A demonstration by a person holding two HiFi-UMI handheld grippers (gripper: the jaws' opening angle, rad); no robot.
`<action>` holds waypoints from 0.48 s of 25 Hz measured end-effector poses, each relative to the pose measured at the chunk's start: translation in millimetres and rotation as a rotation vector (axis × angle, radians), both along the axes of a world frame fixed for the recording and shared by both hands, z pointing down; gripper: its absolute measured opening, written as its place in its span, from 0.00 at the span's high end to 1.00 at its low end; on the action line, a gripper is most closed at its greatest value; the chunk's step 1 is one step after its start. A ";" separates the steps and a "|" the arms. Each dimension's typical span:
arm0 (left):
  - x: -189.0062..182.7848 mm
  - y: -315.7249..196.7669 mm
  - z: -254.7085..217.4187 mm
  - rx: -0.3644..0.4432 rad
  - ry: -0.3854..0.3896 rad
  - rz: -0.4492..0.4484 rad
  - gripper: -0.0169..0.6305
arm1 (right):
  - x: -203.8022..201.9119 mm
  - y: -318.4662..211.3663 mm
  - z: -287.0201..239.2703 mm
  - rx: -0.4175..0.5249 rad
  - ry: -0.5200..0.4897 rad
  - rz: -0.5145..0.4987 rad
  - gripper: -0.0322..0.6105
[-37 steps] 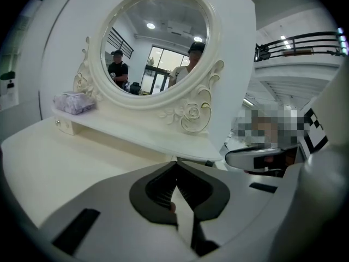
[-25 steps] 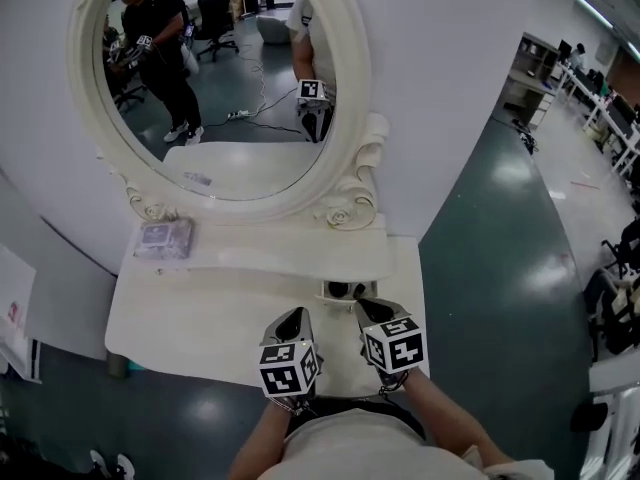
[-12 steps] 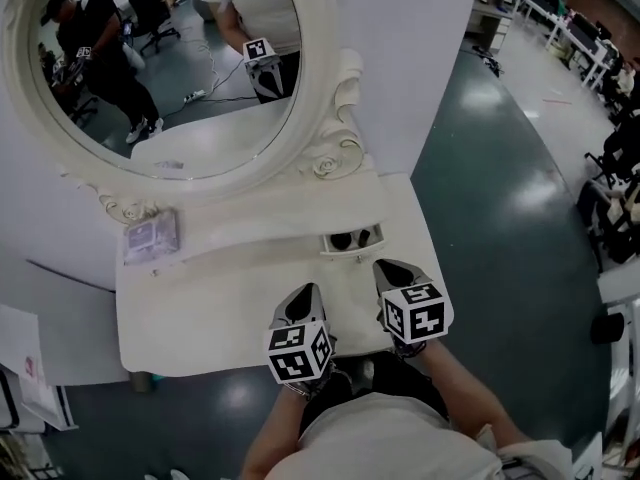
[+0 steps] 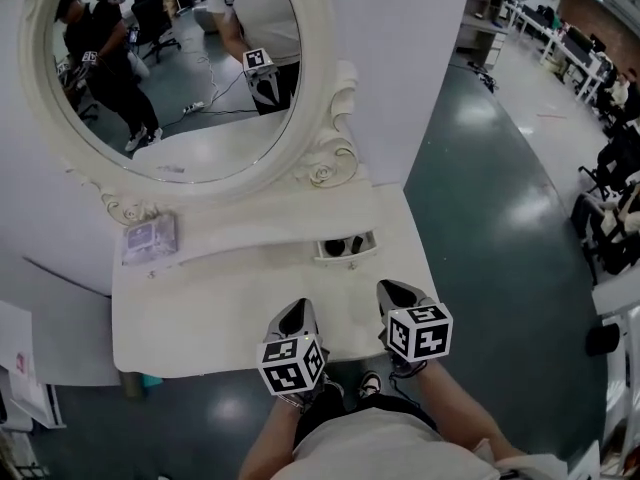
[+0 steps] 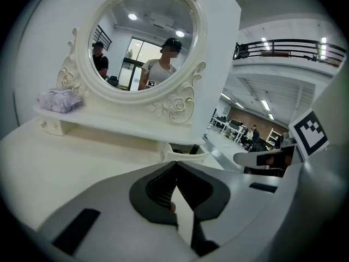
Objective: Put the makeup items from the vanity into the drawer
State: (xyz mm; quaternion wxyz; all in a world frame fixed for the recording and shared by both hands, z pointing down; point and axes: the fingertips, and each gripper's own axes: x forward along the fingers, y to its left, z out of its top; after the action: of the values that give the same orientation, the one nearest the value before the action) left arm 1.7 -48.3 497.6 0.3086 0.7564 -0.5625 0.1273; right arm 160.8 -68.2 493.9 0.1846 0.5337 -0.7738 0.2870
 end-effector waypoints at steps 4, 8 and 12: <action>11.8 15.4 -3.7 0.001 0.004 -0.047 0.97 | 7.0 9.9 -4.7 0.017 0.000 -0.059 0.92; 21.0 25.2 -7.3 0.010 -0.045 -0.042 0.97 | 6.6 14.8 -0.6 0.007 -0.028 -0.091 0.92; 27.5 23.9 -9.9 0.004 0.015 -0.067 0.97 | 1.2 14.9 -6.2 0.028 -0.020 -0.136 0.92</action>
State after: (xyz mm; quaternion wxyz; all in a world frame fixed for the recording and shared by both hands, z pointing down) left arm 29.2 -24.4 487.7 0.3154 0.7388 -0.5854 0.1100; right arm 162.1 -53.4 487.7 0.1887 0.4795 -0.8140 0.2681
